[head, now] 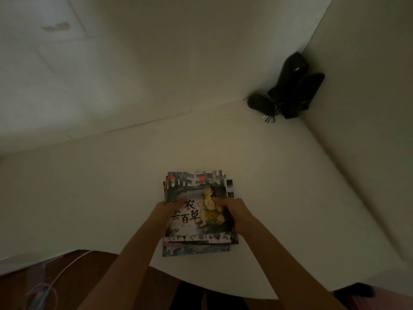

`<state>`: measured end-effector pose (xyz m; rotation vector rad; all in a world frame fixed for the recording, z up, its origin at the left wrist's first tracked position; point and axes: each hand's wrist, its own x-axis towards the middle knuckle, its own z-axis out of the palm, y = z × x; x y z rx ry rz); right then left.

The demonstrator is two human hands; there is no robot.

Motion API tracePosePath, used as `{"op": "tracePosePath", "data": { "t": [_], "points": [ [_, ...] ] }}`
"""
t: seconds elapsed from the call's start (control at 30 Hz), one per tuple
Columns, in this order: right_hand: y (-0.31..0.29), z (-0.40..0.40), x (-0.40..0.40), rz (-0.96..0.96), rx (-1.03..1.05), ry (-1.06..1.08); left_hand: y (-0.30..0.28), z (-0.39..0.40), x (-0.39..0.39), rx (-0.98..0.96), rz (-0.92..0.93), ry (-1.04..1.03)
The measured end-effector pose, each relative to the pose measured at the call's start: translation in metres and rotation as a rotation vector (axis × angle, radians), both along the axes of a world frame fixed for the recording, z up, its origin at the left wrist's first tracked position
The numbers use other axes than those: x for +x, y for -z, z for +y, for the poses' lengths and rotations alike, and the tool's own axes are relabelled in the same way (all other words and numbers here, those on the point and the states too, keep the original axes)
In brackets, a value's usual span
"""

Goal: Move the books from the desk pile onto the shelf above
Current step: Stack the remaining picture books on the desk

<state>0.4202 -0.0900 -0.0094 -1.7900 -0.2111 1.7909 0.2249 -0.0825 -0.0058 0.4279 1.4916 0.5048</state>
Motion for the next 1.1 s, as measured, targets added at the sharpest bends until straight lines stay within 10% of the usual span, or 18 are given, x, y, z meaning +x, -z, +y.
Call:
{"op": "tracePosePath", "data": {
  "t": [0.37, 0.93, 1.1],
  "points": [
    [-0.042, -0.017, 0.033, -0.319, 0.853, -0.176, -0.046, -0.010, 0.000, 0.631, -0.012, 0.268],
    [-0.017, -0.022, 0.000, -0.513, 0.762, -0.206, -0.024, -0.019, -0.003, 0.578, -0.048, 0.264],
    [-0.066, -0.022, -0.019, -0.284, 0.715, -0.227, -0.080, -0.023, -0.037, 0.647, -0.112, 0.216]
  ]
}}
